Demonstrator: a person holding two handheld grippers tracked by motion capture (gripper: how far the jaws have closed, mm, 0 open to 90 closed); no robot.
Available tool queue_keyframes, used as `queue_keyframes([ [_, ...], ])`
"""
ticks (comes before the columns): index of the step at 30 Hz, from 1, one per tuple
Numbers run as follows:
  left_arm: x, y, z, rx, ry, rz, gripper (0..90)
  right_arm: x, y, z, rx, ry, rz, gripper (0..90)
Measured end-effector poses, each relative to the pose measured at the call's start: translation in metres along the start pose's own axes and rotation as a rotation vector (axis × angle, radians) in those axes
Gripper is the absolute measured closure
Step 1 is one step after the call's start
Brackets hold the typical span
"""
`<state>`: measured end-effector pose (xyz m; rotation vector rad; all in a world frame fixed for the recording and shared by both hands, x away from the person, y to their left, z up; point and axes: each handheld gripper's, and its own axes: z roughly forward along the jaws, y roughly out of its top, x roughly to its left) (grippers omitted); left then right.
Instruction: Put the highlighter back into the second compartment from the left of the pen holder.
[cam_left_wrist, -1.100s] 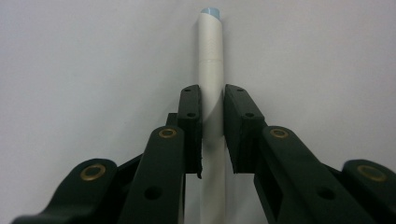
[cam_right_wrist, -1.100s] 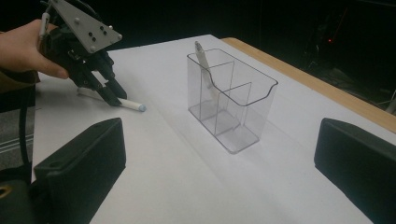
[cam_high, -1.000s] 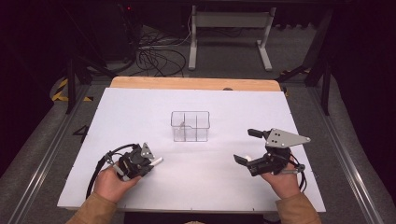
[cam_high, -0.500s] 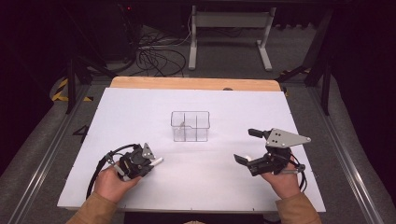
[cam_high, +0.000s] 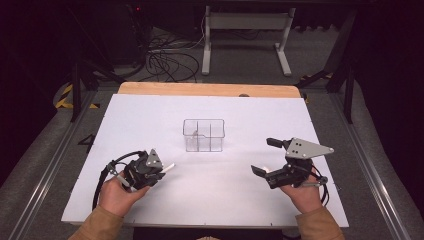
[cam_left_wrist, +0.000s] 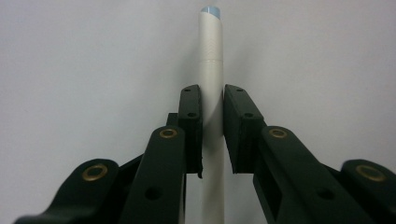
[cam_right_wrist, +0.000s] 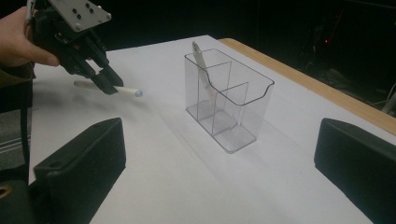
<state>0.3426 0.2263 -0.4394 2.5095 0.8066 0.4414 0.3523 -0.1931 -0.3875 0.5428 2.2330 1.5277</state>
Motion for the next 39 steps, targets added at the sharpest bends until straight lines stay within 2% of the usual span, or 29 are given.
queue_keyframes([
  [14, 0.003, 0.01, -0.025, -0.167, -0.035, -0.016, 77.9, -0.001, -0.001, -0.001, -0.001, -0.001, 0.007, 2.2],
  [27, 0.007, 0.026, -0.048, -0.332, -0.069, -0.032, 77.9, -0.001, -0.002, -0.002, -0.002, -0.001, 0.011, 2.2],
  [39, 0.014, 0.028, -0.058, -0.42, -0.056, -0.058, 77.9, -0.002, -0.002, -0.002, -0.001, -0.003, 0.011, 2.2],
])
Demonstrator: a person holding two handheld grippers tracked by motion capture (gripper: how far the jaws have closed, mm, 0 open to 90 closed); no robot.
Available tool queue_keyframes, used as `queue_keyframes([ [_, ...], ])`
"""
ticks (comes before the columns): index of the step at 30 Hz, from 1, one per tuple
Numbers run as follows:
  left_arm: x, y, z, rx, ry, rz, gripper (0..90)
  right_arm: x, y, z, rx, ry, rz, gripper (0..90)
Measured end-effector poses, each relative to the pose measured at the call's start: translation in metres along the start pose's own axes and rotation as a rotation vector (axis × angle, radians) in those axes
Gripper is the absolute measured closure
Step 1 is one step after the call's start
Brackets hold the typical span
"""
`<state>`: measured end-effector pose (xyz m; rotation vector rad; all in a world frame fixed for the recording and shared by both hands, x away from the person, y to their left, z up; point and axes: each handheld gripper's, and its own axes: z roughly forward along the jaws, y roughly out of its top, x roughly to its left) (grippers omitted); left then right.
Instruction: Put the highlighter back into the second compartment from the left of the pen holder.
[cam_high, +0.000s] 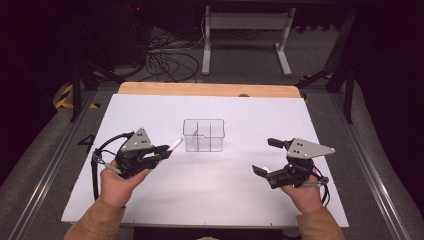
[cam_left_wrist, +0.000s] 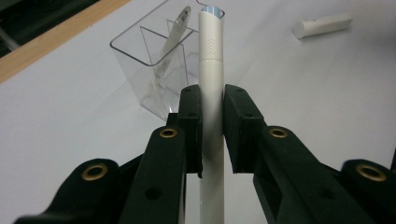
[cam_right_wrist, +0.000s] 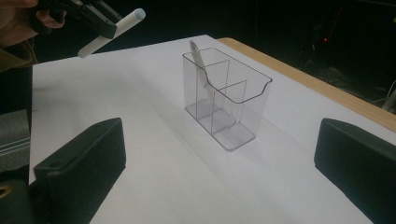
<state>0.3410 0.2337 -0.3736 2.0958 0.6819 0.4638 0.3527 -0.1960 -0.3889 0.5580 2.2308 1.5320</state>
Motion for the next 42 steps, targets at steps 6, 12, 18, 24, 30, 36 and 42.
queue_keyframes([
  [6, 0.005, 0.007, -0.001, -0.061, -0.014, -0.018, 77.9, 0.0, 0.0, 0.0, -0.002, 0.001, 0.001, 2.2],
  [12, 0.011, 0.016, 0.004, -0.104, -0.028, -0.034, 77.8, 0.0, 0.0, -0.001, -0.002, 0.001, 0.002, 2.3],
  [18, 0.014, 0.027, 0.009, -0.134, -0.029, -0.044, 77.8, -0.001, 0.0, -0.001, -0.003, 0.002, 0.003, 2.2],
  [24, 0.019, 0.04, 0.012, -0.155, -0.004, -0.035, 77.8, -0.001, 0.0, -0.001, -0.003, 0.003, 0.006, 2.2],
  [30, 0.025, 0.05, 0.017, -0.162, 0.008, -0.034, 77.8, -0.001, -0.001, -0.001, -0.005, 0.005, 0.009, 2.2],
  [36, 0.029, 0.061, 0.025, -0.174, 0.006, -0.022, 77.8, -0.002, -0.001, -0.001, -0.005, 0.006, 0.011, 2.2],
  [42, 0.033, 0.072, 0.038, -0.184, 0.022, 0.016, 77.8, -0.001, -0.001, 0.001, -0.003, 0.012, 0.009, 2.2],
])
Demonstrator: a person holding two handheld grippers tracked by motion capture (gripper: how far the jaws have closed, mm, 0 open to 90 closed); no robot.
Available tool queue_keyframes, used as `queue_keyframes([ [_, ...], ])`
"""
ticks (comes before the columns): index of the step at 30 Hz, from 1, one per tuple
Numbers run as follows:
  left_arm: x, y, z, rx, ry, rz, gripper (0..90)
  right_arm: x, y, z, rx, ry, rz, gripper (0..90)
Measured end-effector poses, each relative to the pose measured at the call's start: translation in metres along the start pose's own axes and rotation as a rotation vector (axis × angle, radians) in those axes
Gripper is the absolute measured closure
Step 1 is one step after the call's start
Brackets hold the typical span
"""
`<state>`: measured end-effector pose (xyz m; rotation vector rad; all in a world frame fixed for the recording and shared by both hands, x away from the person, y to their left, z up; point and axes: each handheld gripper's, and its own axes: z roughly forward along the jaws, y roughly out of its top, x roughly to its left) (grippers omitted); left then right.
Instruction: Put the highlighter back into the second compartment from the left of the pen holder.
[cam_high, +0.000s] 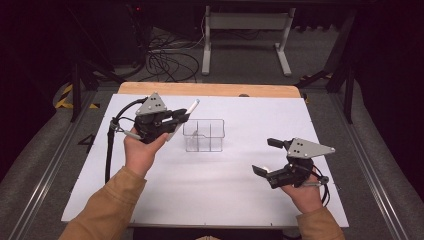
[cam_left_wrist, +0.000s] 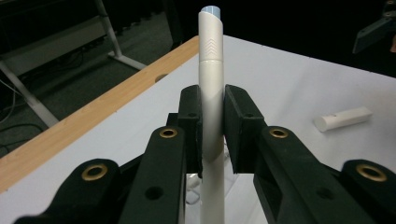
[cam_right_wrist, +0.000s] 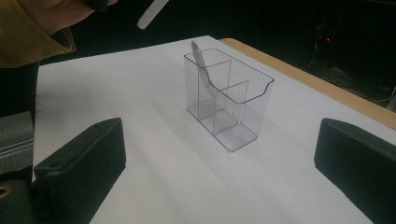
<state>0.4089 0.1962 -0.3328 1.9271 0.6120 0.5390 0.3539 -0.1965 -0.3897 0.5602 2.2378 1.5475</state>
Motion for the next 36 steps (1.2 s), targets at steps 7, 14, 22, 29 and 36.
queue_keyframes([
  [7, 0.002, 0.007, 0.017, -0.013, -0.006, 0.011, 77.8, -0.001, 0.0, -0.001, -0.005, -0.002, 0.003, 2.2],
  [14, 0.004, 0.013, 0.033, -0.029, -0.03, 0.015, 77.8, -0.001, 0.0, -0.002, -0.003, -0.001, 0.003, 2.3],
  [22, 0.002, 0.018, 0.053, -0.057, -0.051, 0.043, 77.7, 0.001, -0.002, -0.004, -0.003, -0.004, 0.006, 2.2],
  [29, 0.005, 0.015, 0.068, -0.079, -0.099, 0.008, 77.7, 0.001, -0.002, -0.005, -0.004, -0.006, 0.006, 2.2],
  [36, 0.011, 0.011, 0.08, -0.116, -0.127, -0.037, 77.7, 0.001, -0.002, -0.004, -0.003, -0.002, 0.004, 2.3],
])
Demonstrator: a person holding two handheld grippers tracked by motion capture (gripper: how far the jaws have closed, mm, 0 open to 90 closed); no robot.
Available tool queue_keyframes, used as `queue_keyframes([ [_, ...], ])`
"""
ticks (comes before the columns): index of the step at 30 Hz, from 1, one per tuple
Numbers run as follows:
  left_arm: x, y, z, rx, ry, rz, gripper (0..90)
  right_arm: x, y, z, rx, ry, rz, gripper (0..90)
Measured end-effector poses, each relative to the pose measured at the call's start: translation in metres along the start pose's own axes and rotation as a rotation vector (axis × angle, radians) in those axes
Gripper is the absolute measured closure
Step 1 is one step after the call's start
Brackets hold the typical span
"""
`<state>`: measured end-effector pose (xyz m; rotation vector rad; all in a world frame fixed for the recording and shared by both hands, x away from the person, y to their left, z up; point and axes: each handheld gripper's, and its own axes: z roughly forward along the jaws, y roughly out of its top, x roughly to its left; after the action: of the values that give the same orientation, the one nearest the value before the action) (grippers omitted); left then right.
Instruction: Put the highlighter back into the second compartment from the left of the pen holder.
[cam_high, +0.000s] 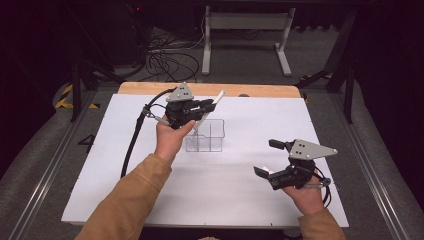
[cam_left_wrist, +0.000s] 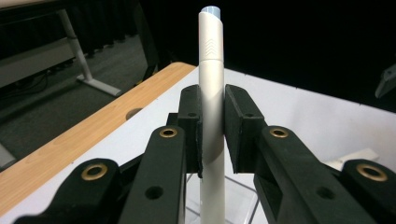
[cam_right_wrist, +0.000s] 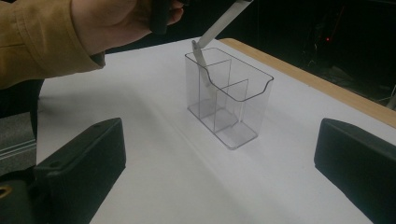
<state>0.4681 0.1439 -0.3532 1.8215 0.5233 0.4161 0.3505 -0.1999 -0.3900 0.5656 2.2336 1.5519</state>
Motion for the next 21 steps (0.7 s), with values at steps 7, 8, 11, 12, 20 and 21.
queue_keyframes([
  [7, 0.005, -0.005, 0.012, -0.045, 0.006, -0.027, 77.7, 0.001, 0.0, 0.001, 0.0, 0.008, -0.001, 2.3],
  [8, 0.005, -0.006, 0.014, -0.044, 0.007, -0.026, 77.6, 0.001, 0.0, 0.001, -0.002, 0.009, 0.001, 2.3],
  [11, 0.005, -0.008, 0.017, -0.036, 0.014, -0.011, 77.7, 0.0, 0.0, 0.0, -0.004, 0.008, 0.001, 2.3],
  [12, 0.005, -0.008, 0.018, -0.032, 0.015, -0.006, 77.6, 0.0, 0.0, 0.0, -0.005, 0.008, 0.002, 2.3],
  [20, 0.005, -0.011, 0.022, -0.016, 0.009, -0.007, 77.6, 0.001, 0.0, 0.0, -0.005, 0.011, 0.001, 2.2],
  [21, 0.005, -0.012, 0.023, -0.014, 0.011, -0.005, 77.6, 0.001, 0.0, 0.001, -0.005, 0.012, 0.001, 2.2],
])
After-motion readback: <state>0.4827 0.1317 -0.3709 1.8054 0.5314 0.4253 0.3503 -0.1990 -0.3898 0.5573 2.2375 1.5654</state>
